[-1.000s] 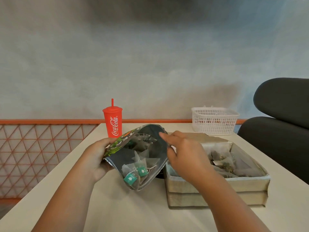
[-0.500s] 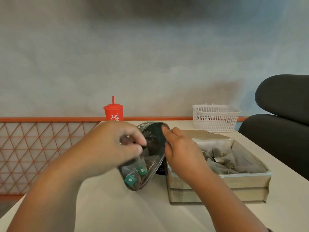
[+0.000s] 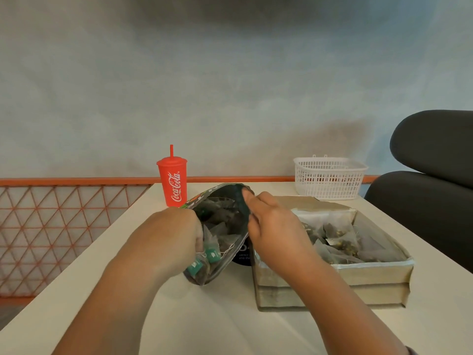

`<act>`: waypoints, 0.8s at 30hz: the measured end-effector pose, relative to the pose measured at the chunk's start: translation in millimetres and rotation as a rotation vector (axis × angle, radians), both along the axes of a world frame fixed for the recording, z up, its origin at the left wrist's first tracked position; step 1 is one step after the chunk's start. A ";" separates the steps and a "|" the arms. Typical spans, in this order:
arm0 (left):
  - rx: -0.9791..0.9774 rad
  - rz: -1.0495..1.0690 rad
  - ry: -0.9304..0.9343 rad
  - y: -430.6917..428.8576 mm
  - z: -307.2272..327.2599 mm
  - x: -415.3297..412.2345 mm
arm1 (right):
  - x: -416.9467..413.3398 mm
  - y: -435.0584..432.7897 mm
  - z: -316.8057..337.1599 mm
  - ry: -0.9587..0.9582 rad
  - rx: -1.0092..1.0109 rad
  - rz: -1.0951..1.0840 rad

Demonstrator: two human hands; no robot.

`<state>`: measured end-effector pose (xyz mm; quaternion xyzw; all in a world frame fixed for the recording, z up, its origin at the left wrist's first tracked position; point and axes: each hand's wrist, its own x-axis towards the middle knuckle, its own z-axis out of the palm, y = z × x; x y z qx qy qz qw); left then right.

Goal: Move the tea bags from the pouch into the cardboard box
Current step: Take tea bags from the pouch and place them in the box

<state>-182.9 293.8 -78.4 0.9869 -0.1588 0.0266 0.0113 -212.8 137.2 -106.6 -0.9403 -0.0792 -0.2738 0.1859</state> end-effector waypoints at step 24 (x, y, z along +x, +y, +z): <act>-0.829 -0.237 -0.138 36.7 25.7 -15.5 | 3.3 14.4 -23.1 0.123 -0.270 0.116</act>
